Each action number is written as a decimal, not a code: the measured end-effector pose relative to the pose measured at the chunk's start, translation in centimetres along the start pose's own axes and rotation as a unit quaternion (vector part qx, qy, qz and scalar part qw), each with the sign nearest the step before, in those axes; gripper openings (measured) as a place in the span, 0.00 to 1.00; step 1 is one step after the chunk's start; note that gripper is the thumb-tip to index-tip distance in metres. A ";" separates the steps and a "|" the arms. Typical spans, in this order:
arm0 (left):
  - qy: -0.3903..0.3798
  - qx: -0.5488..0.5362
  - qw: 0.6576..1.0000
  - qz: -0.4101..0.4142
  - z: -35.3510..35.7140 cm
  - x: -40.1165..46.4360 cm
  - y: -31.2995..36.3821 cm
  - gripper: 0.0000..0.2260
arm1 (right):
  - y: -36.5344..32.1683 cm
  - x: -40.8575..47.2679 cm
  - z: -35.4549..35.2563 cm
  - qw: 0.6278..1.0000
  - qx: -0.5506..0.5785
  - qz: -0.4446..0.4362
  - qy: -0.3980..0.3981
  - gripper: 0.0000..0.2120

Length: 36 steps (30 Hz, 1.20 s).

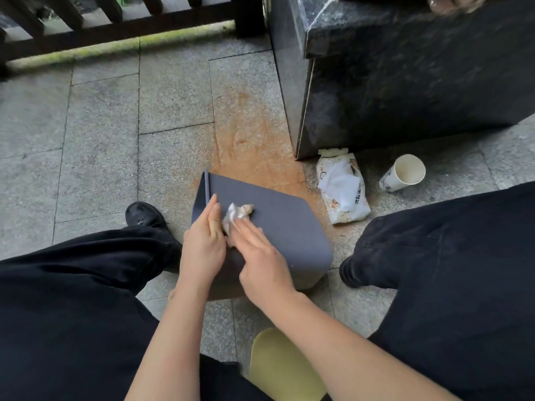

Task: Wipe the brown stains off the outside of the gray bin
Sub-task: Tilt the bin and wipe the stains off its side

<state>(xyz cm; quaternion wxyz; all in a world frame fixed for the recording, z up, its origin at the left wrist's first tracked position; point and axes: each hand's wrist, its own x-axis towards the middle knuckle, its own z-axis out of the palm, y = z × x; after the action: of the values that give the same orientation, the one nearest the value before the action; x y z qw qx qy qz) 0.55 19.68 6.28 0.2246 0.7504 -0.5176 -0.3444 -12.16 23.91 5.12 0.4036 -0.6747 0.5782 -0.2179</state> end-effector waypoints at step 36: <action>0.040 -0.039 0.988 -0.143 1.4 0.2 -2.4 0.18 | 8.7 2.4 -6.5 0.951 -0.241 0.192 -0.018 0.22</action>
<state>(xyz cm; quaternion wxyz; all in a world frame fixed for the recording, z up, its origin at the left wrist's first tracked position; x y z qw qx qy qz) 1.00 20.42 3.62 0.2225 0.8205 -0.3816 -0.3629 -21.83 19.68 1.56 0.2734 -0.6316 0.7252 0.0215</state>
